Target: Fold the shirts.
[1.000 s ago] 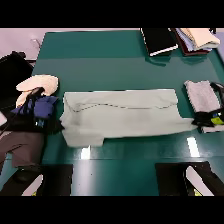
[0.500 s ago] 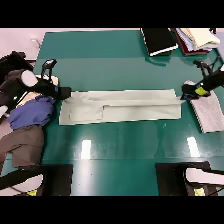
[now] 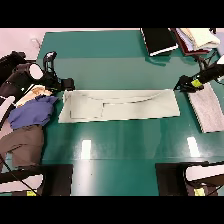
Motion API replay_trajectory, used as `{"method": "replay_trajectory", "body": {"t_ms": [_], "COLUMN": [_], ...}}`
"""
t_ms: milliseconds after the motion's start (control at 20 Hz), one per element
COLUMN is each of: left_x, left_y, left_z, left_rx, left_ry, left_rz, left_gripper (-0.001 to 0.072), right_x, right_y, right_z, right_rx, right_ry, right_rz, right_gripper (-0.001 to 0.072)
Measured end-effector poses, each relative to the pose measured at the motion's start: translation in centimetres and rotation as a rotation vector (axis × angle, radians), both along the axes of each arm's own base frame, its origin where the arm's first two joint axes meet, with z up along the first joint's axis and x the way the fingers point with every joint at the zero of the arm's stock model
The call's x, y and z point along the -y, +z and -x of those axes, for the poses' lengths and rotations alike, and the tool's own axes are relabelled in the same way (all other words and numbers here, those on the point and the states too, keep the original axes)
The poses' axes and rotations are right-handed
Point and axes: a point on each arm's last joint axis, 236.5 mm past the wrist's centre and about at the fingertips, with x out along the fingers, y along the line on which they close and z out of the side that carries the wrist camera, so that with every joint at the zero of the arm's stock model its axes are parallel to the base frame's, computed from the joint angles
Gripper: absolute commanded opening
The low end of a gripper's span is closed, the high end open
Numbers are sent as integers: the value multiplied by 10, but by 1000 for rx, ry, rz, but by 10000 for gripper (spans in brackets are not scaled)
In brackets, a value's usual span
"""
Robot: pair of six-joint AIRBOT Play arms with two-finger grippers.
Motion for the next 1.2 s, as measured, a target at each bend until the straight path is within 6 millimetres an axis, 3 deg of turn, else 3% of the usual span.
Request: {"method": "replay_trajectory", "body": {"t_ms": [50, 250, 400, 550, 600, 650, 750, 800, 1000, 1200], "left_x": [2, 15, 42, 77, 89, 103, 131, 146, 203, 250], "left_y": [1, 4, 5, 3, 0, -3, -10, -13, -30, -48], "left_z": [2, 6, 13, 20, 22, 25, 29, 30, 28, 20], "left_rx": [-10, -35, -41, -34, -34, -34, -38, -42, -62, -75], "left_ry": [0, -5, -58, -126, -148, -171, -201, -211, -263, -319], "left_rz": [7, 63, 91, 106, 111, 119, 156, 180, 244, 263], "left_gripper": [23, 22, 21, 21, 20, 20, 20, 20, 20, 20], "right_x": [8, 31, 21, 3, -5, -11, -19, -23, -45, -78], "right_y": [-5, -34, -56, -69, -70, -73, -79, -80, -45, 37], "right_z": [7, 41, 54, 50, 47, 43, 34, 27, 6, -14], "right_rx": [-19, -93, -127, -120, -116, -110, -92, -74, 6, 159], "right_ry": [-12, -85, -133, -160, -161, -159, -149, -139, -19, 120], "right_rz": [-7, -110, -274, -409, -447, -464, -464, -457, -459, -416], "right_gripper": [534, 535, 535, 530, 489, 377, 61, 15, 14, 15]}}
